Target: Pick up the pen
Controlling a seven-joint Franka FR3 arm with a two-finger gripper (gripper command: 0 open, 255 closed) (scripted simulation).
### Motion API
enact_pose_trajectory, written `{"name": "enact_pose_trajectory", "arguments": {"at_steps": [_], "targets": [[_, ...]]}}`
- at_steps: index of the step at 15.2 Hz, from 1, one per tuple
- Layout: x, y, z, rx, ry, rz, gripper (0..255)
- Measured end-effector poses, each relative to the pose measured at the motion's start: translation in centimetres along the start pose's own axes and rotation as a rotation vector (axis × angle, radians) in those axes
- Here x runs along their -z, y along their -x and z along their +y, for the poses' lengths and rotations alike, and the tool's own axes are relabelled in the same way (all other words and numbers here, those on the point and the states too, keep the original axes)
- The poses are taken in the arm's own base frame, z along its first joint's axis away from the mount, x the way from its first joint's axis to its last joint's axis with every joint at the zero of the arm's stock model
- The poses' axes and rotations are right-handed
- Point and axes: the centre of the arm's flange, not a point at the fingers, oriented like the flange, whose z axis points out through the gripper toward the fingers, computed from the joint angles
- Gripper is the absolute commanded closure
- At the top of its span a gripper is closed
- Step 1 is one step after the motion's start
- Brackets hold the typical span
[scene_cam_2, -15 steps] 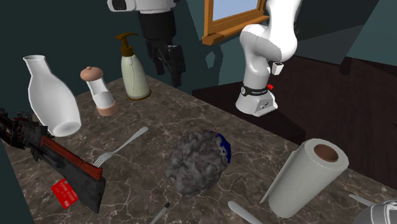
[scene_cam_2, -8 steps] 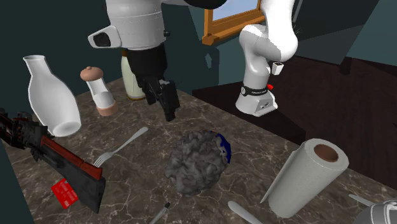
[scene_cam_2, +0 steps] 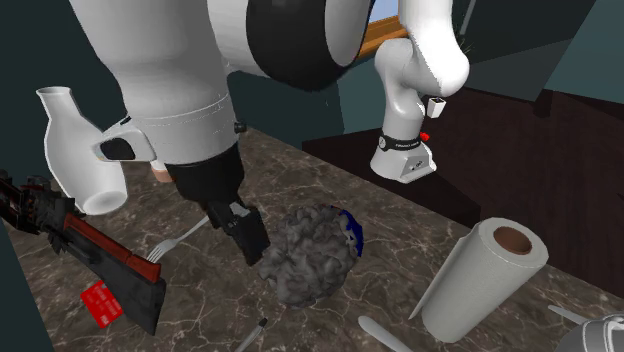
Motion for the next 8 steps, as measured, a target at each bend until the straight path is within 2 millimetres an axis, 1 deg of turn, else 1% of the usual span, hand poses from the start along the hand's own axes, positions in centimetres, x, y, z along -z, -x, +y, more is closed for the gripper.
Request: {"name": "enact_pose_trajectory", "arguments": {"at_steps": [8], "targets": [[-5.3, -6.6, -5.8, 0.083, -0.009, 0.005, 0]]}}
